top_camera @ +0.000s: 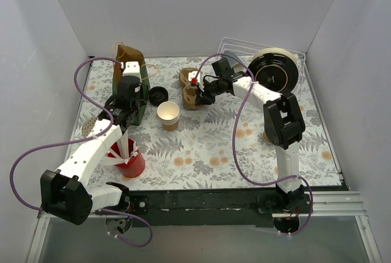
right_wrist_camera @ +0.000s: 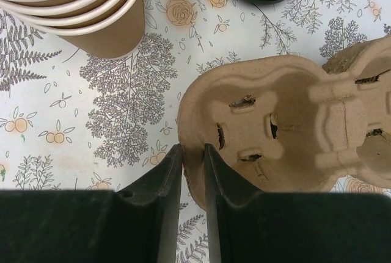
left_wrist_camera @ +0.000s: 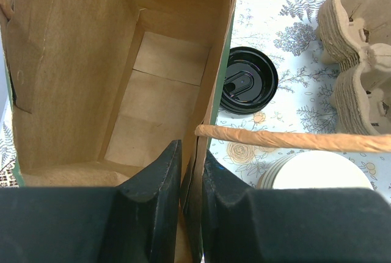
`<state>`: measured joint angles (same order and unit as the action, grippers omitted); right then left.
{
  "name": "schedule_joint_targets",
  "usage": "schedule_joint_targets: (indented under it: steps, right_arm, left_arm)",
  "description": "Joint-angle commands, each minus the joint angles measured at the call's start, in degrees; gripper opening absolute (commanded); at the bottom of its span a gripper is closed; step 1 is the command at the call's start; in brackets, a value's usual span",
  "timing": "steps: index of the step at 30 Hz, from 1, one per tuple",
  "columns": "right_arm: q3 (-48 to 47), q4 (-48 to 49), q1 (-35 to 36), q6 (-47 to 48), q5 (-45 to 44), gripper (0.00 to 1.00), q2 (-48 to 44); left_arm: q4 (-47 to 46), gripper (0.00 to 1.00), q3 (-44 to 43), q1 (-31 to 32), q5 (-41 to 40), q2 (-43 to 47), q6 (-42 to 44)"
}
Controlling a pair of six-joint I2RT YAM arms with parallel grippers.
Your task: Pack the takeout coffee
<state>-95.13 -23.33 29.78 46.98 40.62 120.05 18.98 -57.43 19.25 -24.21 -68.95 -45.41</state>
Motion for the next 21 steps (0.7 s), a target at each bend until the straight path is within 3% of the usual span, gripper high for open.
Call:
schedule_joint_targets:
  steps: [1,21]
  right_arm:
    - [-2.7,1.7,0.0,-2.1,-0.4,0.26,-2.4]
    - [-1.4,5.0,1.0,-2.7,-4.4,0.26,-4.9]
  left_arm:
    - [2.6,0.15,1.2,-0.2,-0.2,-0.8,0.0]
    - [2.6,0.15,0.8,-0.2,-0.1,-1.0,0.0]
